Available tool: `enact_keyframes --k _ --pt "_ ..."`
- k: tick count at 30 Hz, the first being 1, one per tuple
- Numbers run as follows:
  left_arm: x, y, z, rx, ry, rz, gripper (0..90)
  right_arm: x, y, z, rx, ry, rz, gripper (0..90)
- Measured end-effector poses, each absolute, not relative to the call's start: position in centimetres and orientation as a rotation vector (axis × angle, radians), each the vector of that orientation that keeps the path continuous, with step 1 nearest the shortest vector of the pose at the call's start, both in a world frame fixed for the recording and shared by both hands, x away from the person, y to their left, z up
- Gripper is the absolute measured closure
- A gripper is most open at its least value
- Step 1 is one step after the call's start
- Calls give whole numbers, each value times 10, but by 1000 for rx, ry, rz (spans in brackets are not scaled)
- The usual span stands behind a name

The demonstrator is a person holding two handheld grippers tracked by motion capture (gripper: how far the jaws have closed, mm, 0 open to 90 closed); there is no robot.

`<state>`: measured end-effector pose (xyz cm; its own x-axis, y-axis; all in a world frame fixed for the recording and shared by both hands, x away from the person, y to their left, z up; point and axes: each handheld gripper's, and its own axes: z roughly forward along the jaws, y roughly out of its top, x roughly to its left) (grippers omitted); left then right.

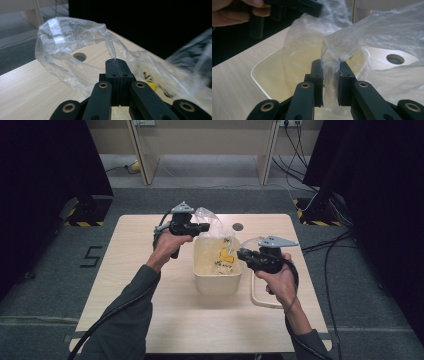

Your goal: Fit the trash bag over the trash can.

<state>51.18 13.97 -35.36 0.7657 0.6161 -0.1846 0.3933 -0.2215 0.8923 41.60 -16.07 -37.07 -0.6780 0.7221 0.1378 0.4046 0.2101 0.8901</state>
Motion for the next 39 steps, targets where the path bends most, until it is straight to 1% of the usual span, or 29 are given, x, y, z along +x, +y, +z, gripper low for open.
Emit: enact_keyframes --k 6,10,15,22,26,30,32,34,39 --pt "472 177 -355 1815 707 161 893 406 -187 -376 1104 2110 1475 830" --pt "447 195 -360 1792 661 107 894 403 -200 -382 1131 2092 1497 848" --pt "428 204 -371 1802 616 74 895 398 -205 -386 1143 2095 1528 852" --pt "406 211 -397 1828 588 38 895 385 -204 -390 1078 2136 1586 854" --pt "399 217 -408 1833 592 31 895 376 -207 -396 1047 2175 1561 859" --pt "399 219 -417 1855 613 40 895 371 -209 -408 1024 2210 1533 867" --pt "401 219 -421 1864 612 47 896 371 -210 -415 1029 2232 1508 870" --pt "402 218 -425 1900 622 81 896 371 -212 -421 1039 2236 1505 871" --pt "410 218 -434 1880 663 98 894 376 -212 -429 1056 2246 1473 866"
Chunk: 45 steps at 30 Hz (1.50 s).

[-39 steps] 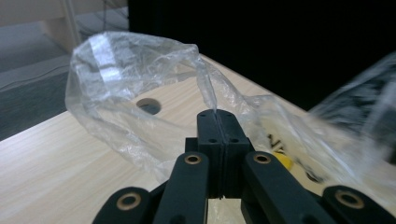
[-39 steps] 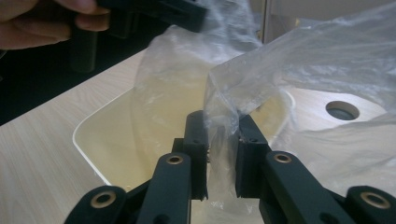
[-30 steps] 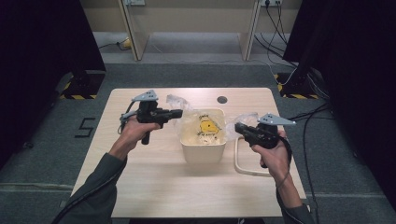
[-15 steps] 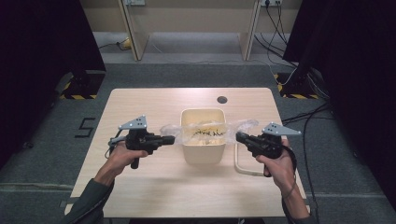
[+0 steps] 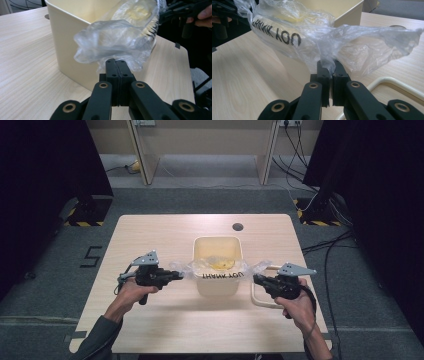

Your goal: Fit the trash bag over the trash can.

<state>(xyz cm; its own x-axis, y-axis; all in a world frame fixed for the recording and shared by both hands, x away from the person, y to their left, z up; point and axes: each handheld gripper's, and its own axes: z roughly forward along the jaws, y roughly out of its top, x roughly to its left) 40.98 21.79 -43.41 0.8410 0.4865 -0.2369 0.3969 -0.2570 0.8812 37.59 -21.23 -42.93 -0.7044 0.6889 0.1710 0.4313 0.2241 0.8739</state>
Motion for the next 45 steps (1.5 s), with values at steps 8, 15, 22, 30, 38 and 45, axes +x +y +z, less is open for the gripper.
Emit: enact_keyframes --k 8,15,22,30,38,45 --pt "395 220 -420 1894 655 178 608 367 -213 -411 1084 2220 1428 500" --pt "381 237 -400 1844 678 205 421 357 -224 -389 1109 2150 1453 392" --pt "383 248 -380 1771 729 212 373 361 -239 -372 1196 2053 1482 342" --pt "386 250 -357 1676 742 192 374 369 -239 -351 1199 1995 1540 319" --pt "396 221 -351 1722 728 170 369 392 -215 -341 1123 2051 1506 332" --pt "402 204 -373 1810 750 111 360 412 -214 -341 1172 2056 1454 333"
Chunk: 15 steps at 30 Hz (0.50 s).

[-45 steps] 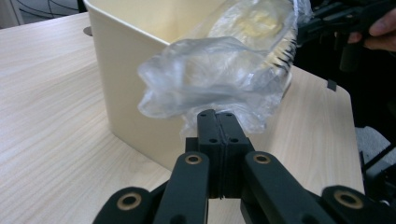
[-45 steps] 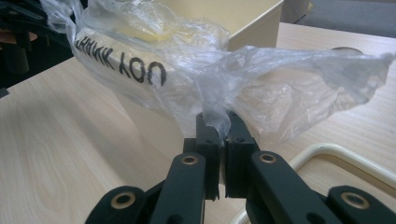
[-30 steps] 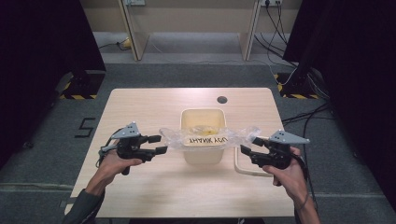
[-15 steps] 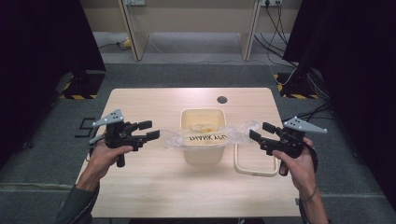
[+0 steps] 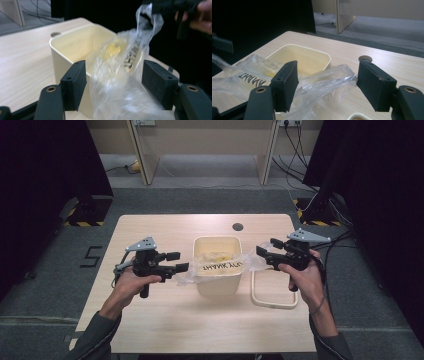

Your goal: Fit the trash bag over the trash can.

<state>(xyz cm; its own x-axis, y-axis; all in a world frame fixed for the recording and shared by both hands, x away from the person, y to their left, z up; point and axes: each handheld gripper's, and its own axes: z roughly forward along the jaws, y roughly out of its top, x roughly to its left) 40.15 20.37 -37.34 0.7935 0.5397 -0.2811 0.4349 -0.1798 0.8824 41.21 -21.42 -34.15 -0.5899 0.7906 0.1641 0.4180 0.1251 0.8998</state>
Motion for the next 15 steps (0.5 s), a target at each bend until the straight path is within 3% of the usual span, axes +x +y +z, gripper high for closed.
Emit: enact_keyframes --k 15 --pt "403 199 -377 1831 764 132 372 411 -205 -309 1069 2087 1425 336"
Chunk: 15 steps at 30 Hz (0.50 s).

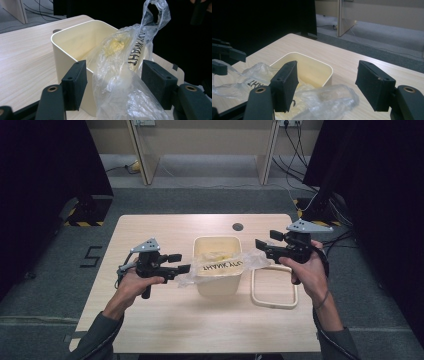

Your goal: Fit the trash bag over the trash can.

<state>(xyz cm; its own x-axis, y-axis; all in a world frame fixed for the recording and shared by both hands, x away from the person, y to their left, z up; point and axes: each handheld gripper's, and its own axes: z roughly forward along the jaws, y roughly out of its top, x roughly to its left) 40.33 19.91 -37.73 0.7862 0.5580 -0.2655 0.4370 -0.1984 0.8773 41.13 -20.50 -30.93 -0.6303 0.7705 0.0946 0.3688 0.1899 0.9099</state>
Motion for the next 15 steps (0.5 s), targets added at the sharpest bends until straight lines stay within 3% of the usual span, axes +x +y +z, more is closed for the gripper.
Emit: enact_keyframes --k 9,12,15 --pt "407 188 -387 1878 757 137 375 427 -161 -335 913 2296 1313 386" --pt "409 190 -392 1919 771 150 405 433 -157 -357 907 2380 1244 475" --pt "411 195 -395 1921 774 167 496 434 -164 -370 913 2401 1219 557"
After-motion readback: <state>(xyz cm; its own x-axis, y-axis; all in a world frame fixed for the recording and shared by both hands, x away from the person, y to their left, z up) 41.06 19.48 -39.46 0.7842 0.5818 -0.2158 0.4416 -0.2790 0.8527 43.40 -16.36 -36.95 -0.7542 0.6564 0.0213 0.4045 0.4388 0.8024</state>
